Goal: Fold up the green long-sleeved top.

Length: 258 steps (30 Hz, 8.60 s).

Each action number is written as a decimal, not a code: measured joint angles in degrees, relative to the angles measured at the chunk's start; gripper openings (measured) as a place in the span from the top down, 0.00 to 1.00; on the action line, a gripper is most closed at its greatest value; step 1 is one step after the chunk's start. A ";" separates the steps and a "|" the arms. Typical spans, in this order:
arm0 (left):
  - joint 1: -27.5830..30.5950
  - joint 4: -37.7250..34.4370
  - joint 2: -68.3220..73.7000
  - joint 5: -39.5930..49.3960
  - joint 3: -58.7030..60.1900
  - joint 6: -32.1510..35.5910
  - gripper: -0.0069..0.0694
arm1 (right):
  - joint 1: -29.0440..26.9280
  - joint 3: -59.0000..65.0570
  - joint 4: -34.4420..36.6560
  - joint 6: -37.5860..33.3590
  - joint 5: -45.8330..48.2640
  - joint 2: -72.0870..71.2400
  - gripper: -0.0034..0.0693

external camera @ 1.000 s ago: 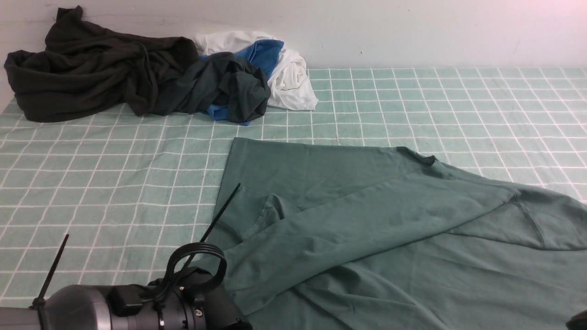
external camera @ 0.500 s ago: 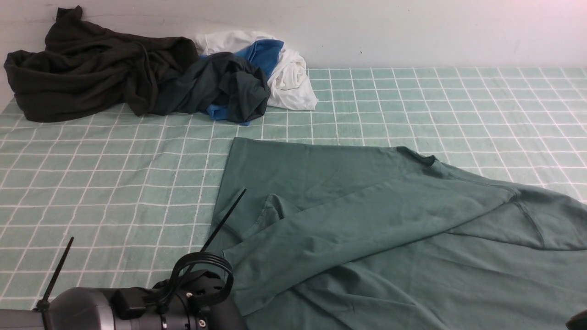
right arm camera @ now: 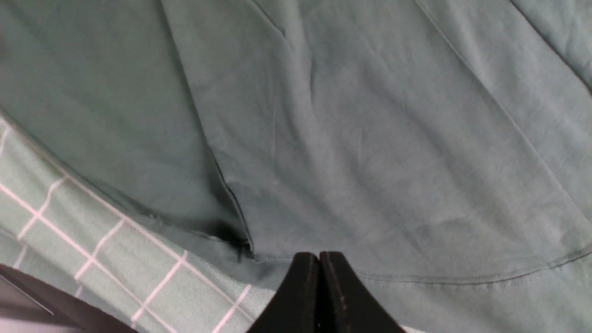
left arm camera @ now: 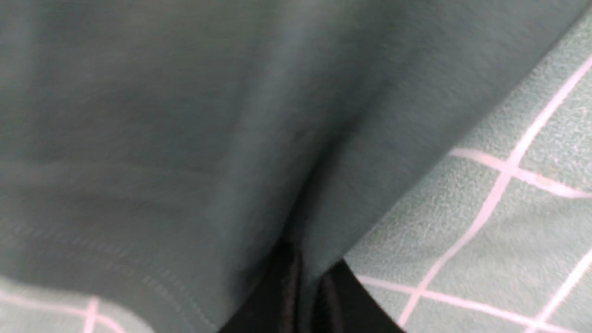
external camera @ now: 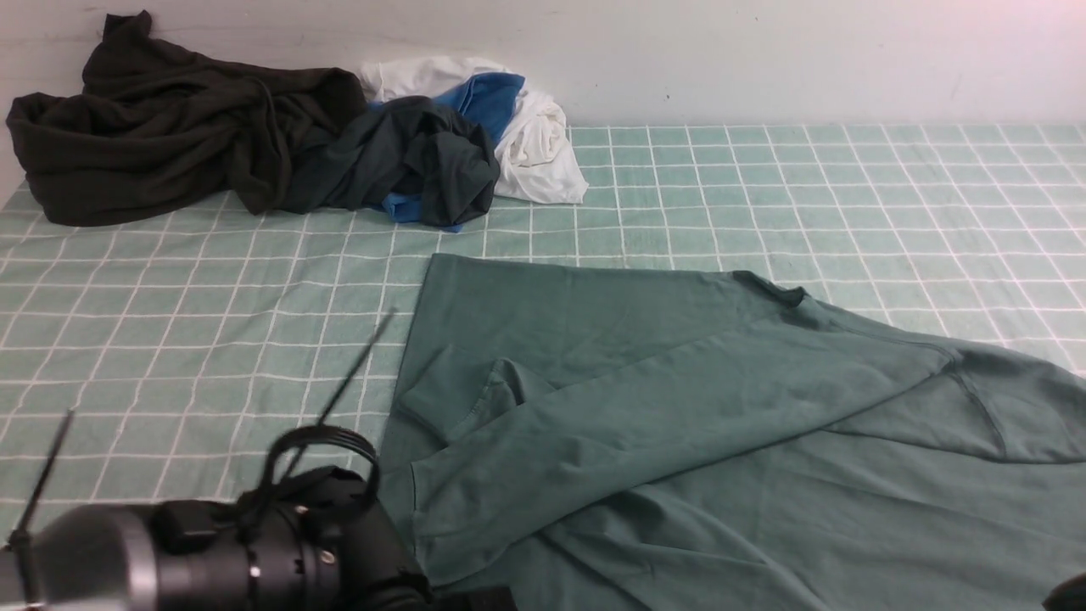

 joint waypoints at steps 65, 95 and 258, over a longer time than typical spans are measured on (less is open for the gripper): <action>11.32 11.33 -10.53 12.08 -10.81 -3.99 0.89 | 12.01 3.23 -22.71 -16.64 -11.64 20.96 0.94; 33.50 11.44 40.00 -1.64 -72.11 -0.68 0.61 | -15.79 -44.22 -22.46 0.41 -25.92 65.22 0.52; 38.23 1.47 -85.69 -1.54 16.79 -16.84 0.91 | 8.48 6.64 0.02 9.29 -49.96 -15.44 0.97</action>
